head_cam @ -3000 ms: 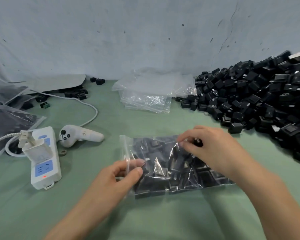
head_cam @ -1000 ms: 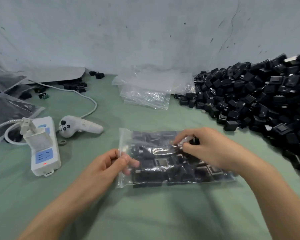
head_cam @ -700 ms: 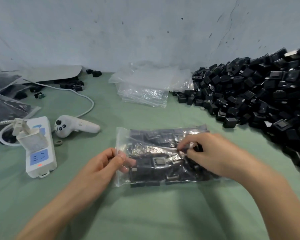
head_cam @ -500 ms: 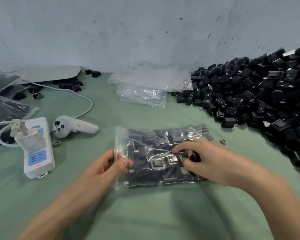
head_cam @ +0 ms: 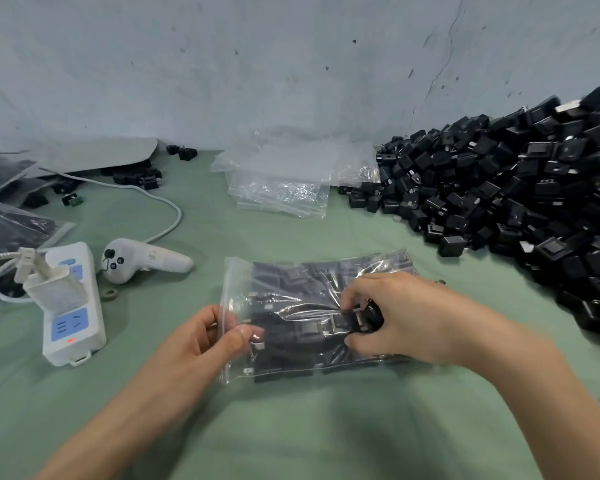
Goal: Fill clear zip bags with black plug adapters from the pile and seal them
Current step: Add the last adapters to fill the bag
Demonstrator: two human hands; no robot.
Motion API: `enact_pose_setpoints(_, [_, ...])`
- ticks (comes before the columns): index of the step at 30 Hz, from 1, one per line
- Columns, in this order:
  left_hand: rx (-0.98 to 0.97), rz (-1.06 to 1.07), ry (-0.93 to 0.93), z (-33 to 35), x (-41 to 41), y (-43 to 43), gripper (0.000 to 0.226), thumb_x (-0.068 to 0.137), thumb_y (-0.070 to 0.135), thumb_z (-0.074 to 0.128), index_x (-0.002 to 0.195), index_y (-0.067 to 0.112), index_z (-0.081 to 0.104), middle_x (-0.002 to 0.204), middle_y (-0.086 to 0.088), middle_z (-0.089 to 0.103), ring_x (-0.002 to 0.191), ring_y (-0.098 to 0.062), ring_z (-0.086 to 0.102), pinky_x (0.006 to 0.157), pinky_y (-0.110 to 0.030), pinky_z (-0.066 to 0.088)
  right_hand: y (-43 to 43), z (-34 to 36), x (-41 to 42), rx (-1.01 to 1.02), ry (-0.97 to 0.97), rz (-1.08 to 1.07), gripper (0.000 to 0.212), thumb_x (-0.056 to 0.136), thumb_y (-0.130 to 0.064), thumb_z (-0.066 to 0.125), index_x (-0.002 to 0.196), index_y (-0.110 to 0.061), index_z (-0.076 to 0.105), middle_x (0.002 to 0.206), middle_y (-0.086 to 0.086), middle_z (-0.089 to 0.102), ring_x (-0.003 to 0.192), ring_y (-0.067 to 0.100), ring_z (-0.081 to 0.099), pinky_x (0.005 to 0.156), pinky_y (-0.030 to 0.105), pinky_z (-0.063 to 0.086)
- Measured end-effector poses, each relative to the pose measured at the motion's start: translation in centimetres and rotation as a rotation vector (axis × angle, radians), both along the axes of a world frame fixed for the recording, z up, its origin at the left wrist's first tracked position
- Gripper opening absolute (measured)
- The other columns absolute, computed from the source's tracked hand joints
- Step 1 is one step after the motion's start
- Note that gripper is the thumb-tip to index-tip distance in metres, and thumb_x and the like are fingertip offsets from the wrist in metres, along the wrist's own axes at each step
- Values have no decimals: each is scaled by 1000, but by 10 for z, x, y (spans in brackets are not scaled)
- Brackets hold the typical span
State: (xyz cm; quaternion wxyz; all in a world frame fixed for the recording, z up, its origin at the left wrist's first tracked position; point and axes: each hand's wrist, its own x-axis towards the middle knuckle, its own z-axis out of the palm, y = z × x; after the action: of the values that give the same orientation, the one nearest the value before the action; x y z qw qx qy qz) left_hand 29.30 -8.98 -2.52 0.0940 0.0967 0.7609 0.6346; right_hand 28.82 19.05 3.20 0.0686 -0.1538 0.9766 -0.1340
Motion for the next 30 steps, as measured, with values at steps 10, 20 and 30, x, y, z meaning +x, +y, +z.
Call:
enact_pose_setpoints(10, [119,-12,-62,5,4,5,12,85,37,65,88,25,65,114,-3,74,108,-19,69,97,-46,50,0,1,0,-205,-25,-30,35,81,-69,59,113,-56,55,89,-21,63,84,-3,57,72,21,48])
enact_pose_setpoints(20, [-2,-41,-65,11,5,2,38,90,39,53,101,4,45,104,3,76,102,-2,66,92,-36,38,-19,-4,4,6,42,42,51,85,-71,55,130,-52,44,121,-23,54,113,9,54,84,31,43])
enact_pose_setpoints(30, [-101,43,84,10,6,9,9,81,48,58,81,40,62,107,11,75,98,1,67,76,-6,44,-46,-3,10,232,173,90,46,92,-56,48,131,-31,51,116,-9,55,100,23,64,78,36,51])
